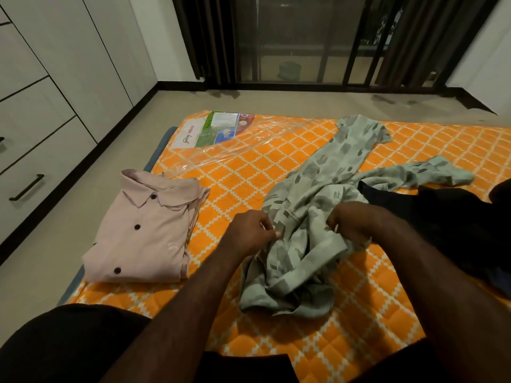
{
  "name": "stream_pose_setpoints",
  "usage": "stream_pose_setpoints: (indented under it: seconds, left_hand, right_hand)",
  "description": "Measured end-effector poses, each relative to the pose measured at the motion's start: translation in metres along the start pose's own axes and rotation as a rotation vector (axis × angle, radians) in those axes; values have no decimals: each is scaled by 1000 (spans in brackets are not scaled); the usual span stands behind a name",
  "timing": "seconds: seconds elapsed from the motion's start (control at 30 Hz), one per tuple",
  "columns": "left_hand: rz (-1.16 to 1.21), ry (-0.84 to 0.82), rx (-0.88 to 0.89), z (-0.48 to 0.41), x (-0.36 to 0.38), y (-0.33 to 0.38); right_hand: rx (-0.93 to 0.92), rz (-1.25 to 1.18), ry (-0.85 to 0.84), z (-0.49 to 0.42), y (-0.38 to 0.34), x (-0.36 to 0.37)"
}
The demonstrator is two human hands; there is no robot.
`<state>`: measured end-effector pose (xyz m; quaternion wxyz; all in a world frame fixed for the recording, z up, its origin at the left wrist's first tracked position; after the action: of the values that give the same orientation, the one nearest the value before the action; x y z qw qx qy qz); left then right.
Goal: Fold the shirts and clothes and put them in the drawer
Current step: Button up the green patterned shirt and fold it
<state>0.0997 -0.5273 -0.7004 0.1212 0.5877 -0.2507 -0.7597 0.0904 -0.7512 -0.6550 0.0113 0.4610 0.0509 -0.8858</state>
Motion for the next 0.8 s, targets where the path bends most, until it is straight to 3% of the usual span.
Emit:
stream_pose_setpoints:
  seconds: [0.23,0.47,0.6,0.8]
  left_hand:
    - [40,211,59,9,-7,19]
    - [-137,312,375,18,15,39]
    - [-215,198,428,15,30,36]
    - [-306,132,356,17,34,31]
  right_hand:
    - [253,-317,187,0,22,-4]
    - [289,-384,314,3,41,-15]
    - [301,-410,251,-6,30,0]
    - [292,-193,84,-12,16,19]
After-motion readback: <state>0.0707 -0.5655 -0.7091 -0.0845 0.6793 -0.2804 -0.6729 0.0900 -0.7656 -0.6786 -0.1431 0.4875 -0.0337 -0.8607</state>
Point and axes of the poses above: each hand's wrist, its own z-axis away from the middle knuckle, its own x-axis out of the palm, y = z × x, the point moved 4 cm from there along -z, towards the middle knuckle, and after that the axes turned 8 degrees about -z, right-handed, at the moved point
